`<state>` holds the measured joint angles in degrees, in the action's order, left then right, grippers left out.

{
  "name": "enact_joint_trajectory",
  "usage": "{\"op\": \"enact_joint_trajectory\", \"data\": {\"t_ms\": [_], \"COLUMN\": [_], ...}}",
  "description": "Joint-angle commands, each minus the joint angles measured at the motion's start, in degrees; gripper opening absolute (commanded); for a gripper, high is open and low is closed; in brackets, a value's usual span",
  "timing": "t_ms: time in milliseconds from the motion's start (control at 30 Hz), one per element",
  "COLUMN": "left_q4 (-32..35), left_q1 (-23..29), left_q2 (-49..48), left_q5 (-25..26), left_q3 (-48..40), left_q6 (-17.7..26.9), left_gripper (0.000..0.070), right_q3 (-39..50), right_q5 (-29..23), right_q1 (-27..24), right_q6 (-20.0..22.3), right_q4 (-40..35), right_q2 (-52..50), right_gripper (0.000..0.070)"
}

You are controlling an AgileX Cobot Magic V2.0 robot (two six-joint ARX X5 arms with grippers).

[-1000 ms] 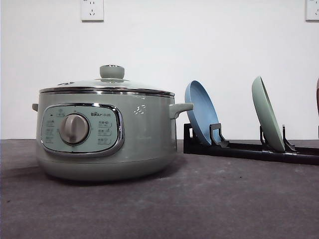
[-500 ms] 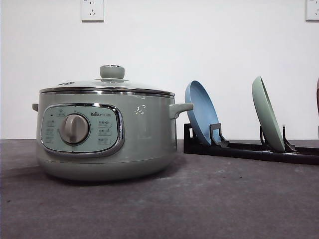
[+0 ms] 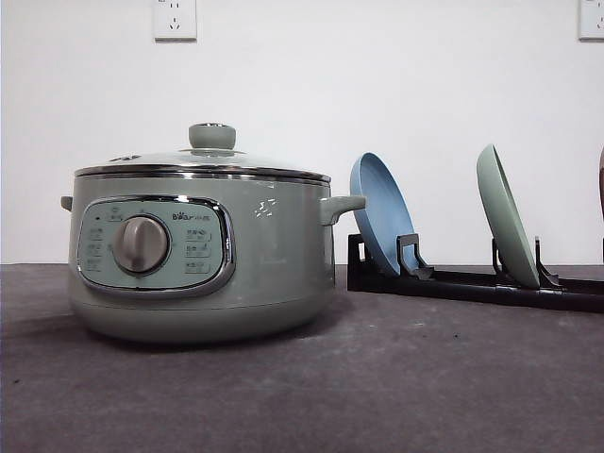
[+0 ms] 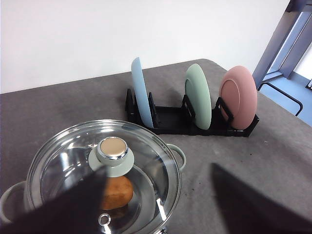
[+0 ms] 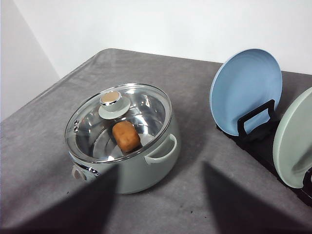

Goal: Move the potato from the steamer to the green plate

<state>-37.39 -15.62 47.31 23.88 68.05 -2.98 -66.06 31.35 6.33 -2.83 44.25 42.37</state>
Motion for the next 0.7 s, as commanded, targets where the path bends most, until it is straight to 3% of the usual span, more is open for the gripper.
{"op": "enact_joint_trajectory", "data": {"t_ms": [0,67,667], "left_q4": [0.4,0.1,-4.7], "left_q1": [-0.2,-0.2,-0.2], "left_q2": [0.4,0.5,3.5], "left_q5": [0.2,0.2,0.2], "left_q3": [1.2,1.2,1.2], "left_q6": [0.6,0.6,0.6], "left_gripper": [0.0649,0.0696,0.0676], "right_q3": [-1.2,-1.2,-1.2], "right_q5": [0.0,-0.6,-0.1], "right_q1": [0.2,0.2,0.2], "right_q6": [-0.2,-0.2,-7.7], "right_q4": [-0.4,-0.4,-0.5], "right_q2": [0.3,0.3,3.5], "right_gripper": [0.0585,0.0700,0.0700]}}
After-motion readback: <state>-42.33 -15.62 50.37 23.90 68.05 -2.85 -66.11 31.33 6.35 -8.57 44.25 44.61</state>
